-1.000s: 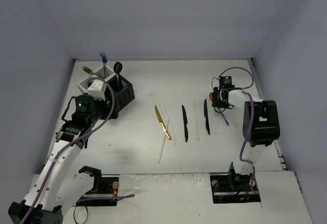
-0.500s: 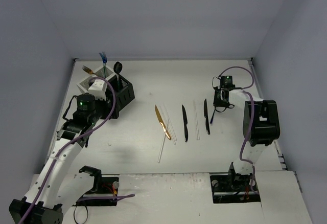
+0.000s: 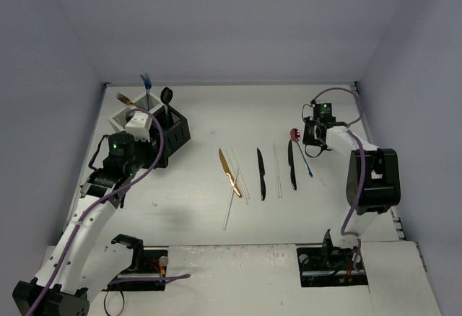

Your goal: Sort the eating utensils into containers

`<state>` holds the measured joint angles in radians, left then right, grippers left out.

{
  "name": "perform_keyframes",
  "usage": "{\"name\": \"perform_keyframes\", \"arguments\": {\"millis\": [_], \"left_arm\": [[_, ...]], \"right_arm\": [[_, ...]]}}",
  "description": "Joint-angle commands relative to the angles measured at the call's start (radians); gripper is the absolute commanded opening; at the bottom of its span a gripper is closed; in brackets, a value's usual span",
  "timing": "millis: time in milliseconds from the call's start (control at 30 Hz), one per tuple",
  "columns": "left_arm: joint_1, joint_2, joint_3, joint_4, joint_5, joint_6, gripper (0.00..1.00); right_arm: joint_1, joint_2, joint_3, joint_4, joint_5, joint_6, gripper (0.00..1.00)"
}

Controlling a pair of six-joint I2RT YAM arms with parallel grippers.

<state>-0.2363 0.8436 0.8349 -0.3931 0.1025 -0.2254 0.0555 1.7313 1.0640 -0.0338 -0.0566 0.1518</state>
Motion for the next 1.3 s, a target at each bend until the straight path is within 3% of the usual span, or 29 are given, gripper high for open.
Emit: {"name": "perform_keyframes", "arguments": {"millis": [0, 233, 633, 833, 1067, 1267], "left_arm": [[-0.003, -0.001, 0.007, 0.048, 0.010, -0.017, 0.70], [-0.003, 0.002, 0.006, 0.046, 0.017, -0.020, 0.70], [-0.005, 0.003, 0.006, 0.046, 0.017, -0.021, 0.70], [-0.004, 0.003, 0.006, 0.046, 0.016, -0.020, 0.70], [-0.003, 0.006, 0.006, 0.049, 0.018, -0.022, 0.70], [-0.003, 0.007, 0.006, 0.059, 0.040, -0.030, 0.70]], "right_arm": [[0.020, -0.047, 0.004, 0.011, 0.008, -0.004, 0.06], [0.041, -0.036, -0.032, 0.008, -0.009, -0.003, 0.22], [0.043, 0.059, 0.003, 0.009, 0.034, -0.018, 0.24], [0.044, 0.114, 0.008, 0.011, 0.044, -0.027, 0.20], [0.061, 0.147, 0.033, 0.010, 0.050, -0.043, 0.00], [0.118, 0.079, 0.068, 0.009, 0.110, -0.101, 0.00]]}}
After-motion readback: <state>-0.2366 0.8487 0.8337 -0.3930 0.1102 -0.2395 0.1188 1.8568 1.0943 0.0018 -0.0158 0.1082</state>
